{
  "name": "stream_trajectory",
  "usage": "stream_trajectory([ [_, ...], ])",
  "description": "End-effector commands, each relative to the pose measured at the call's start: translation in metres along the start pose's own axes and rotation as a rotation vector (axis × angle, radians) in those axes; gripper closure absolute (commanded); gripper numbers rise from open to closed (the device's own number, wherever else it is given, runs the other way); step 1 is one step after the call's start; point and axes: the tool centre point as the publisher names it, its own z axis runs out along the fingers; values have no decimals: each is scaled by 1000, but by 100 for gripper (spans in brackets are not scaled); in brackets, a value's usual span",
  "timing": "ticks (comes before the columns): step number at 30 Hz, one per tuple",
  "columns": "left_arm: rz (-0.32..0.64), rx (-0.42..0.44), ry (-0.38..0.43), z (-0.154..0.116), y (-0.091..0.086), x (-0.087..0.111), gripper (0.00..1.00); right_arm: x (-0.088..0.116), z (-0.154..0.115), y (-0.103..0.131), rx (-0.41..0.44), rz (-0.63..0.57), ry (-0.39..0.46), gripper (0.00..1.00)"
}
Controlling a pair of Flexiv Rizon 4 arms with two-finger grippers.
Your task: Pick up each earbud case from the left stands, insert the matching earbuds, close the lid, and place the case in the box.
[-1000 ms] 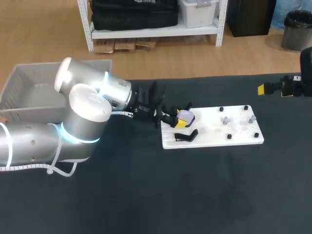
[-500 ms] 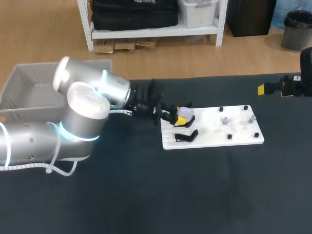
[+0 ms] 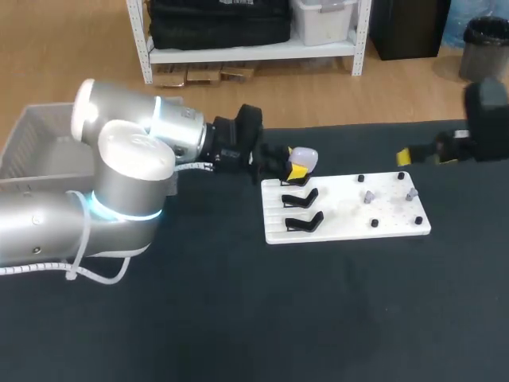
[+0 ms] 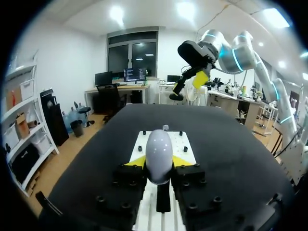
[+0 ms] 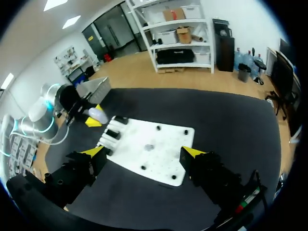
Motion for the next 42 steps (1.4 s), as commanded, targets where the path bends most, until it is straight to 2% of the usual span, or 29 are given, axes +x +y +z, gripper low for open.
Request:
stream_trajectory([
  [1, 20, 1, 20, 8, 3, -13, 100, -3, 14, 23, -42, -3, 29, 0],
  [9, 31, 1, 30, 21, 1, -33, 100, 6, 31, 44, -84, 7, 47, 0],
  [18, 68, 32, 33, 42, -21, -44, 100, 3, 42, 52, -99, 2, 77, 0],
  [42, 105, 81, 3, 40, -46, -50, 100, -7, 45, 42, -63, 15, 91, 0],
])
